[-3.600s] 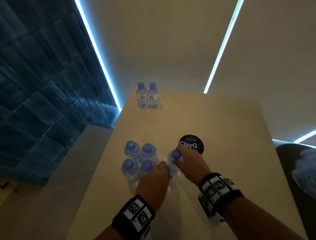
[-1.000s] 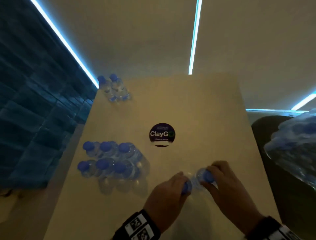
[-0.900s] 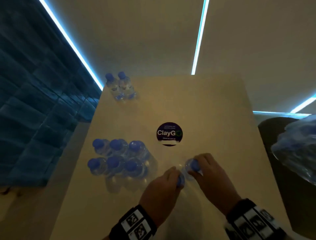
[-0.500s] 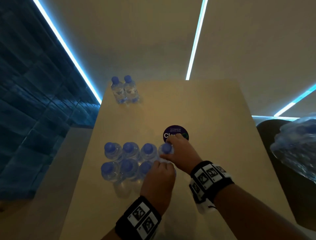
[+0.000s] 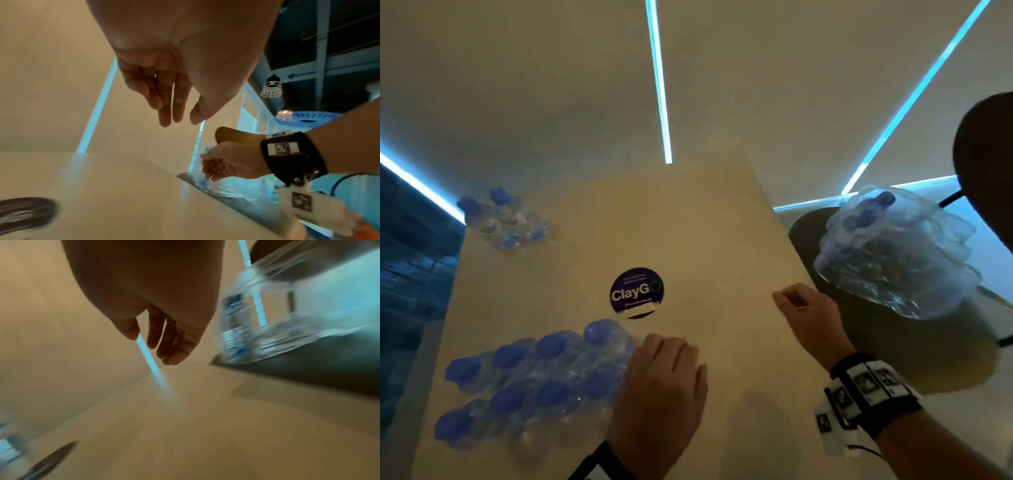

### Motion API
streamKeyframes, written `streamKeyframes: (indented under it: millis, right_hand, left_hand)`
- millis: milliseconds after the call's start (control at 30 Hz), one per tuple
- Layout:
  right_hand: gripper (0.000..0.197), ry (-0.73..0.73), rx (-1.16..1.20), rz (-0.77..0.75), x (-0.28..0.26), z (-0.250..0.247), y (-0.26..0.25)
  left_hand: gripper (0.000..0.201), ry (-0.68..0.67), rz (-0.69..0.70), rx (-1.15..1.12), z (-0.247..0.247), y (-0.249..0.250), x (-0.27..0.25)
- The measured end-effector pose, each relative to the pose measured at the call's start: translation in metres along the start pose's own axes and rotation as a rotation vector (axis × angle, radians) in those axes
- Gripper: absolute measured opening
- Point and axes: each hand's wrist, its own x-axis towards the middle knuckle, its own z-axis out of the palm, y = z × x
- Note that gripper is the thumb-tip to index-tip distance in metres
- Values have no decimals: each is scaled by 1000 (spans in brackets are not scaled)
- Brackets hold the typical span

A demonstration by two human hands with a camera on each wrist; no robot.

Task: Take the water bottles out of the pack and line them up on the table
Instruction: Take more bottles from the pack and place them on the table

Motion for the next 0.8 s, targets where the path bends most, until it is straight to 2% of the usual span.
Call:
streamKeyframes:
  millis: [67, 133, 167, 200, 300, 333, 400, 500, 567, 633, 700, 733, 800]
  right_hand:
    - [13, 73, -40, 152, 20, -49, 45]
    - [5, 90, -85, 232, 44, -87, 85]
    - [3, 93, -90, 243, 56, -103, 101]
    - [10, 93, -106, 236, 69, -116, 114]
    - [24, 93, -179, 127, 110, -141, 136]
    - [26, 55, -233, 107, 125, -144, 143]
    - [28, -111, -360, 129, 146, -154, 144]
    - [29, -144, -312, 120, 168, -173, 144]
    - [41, -97, -229, 66, 171, -184, 144]
    - [48, 11, -133, -38, 174, -190, 147]
    - [49, 74, -257, -228, 182, -188, 149]
    - [49, 12, -340, -211, 187, -187, 147]
    - [48, -197, -323, -86, 195, -187, 142]
  left_hand:
    - [16, -69, 156, -77, 13, 44, 34]
    - [18, -183, 332, -87, 36, 92, 70]
    - [19, -240, 417, -78, 50, 116, 89]
    - [20, -285, 487, -65, 66, 140, 108]
    - [21, -364, 595, 0, 107, 207, 168]
    - [22, -364, 603, 34, 118, 224, 188]
    - [26, -337, 561, 68, 135, 249, 227]
    - [35, -236, 509, 138, 153, 261, 273]
    - [42, -184, 522, 209, 159, 258, 288]
    - [52, -134, 497, 259, 160, 251, 298]
    - [62, -164, 435, 311, 155, 246, 307]
    - [64, -195, 404, 330, 153, 243, 312]
    - [64, -221, 344, 346, 151, 241, 321]
